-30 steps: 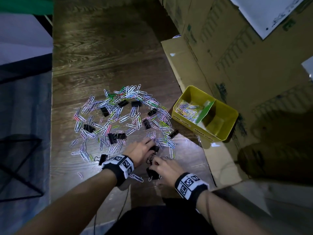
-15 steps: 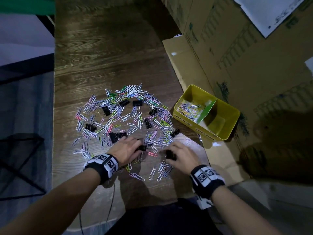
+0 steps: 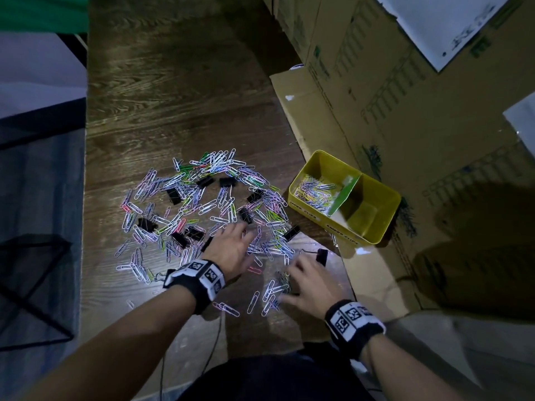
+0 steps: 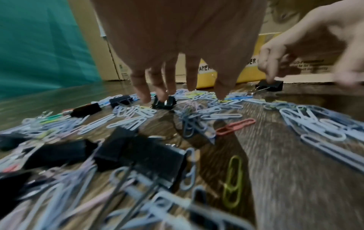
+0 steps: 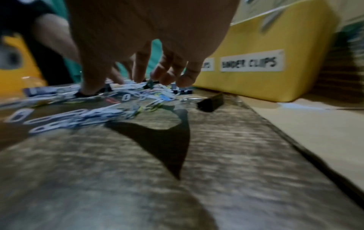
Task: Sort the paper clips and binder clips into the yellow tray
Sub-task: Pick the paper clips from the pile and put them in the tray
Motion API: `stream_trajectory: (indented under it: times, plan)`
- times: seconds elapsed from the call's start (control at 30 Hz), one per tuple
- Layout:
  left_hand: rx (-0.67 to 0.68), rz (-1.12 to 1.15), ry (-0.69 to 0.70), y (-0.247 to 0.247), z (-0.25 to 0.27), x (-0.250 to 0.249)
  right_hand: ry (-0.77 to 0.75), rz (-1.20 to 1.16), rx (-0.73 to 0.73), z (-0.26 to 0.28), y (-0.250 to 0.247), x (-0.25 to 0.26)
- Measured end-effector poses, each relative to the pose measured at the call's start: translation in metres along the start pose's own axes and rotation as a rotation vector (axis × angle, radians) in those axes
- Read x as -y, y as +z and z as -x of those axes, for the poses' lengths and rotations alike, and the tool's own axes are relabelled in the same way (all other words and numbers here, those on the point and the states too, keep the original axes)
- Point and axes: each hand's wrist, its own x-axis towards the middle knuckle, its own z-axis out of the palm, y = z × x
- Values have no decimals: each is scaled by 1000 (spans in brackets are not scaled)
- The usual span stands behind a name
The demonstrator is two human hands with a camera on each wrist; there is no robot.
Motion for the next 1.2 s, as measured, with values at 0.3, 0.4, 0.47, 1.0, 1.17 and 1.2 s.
stream_trajectory:
  times: [0.3,0.4,0.47,1.0,1.17,1.2]
  plan:
    - [109,82,120,25,0,-29,-63,9,42,-19,7,12]
    - [62,98,135,27,8,-24,20,-14,1,-23,5,7]
    - [57,88,97,27,12,-24,82,-11,34,-24,6,8]
    - [-100,556,-129,21,15,-16,174,-258,-48,-43,-2,5]
    - [-55,951,-391,10,13,-7,242,-552,-166,-40,-8,-4]
    - [-35,1076,-449,7,12,-3,229,-608,-212,-39,-10,-6]
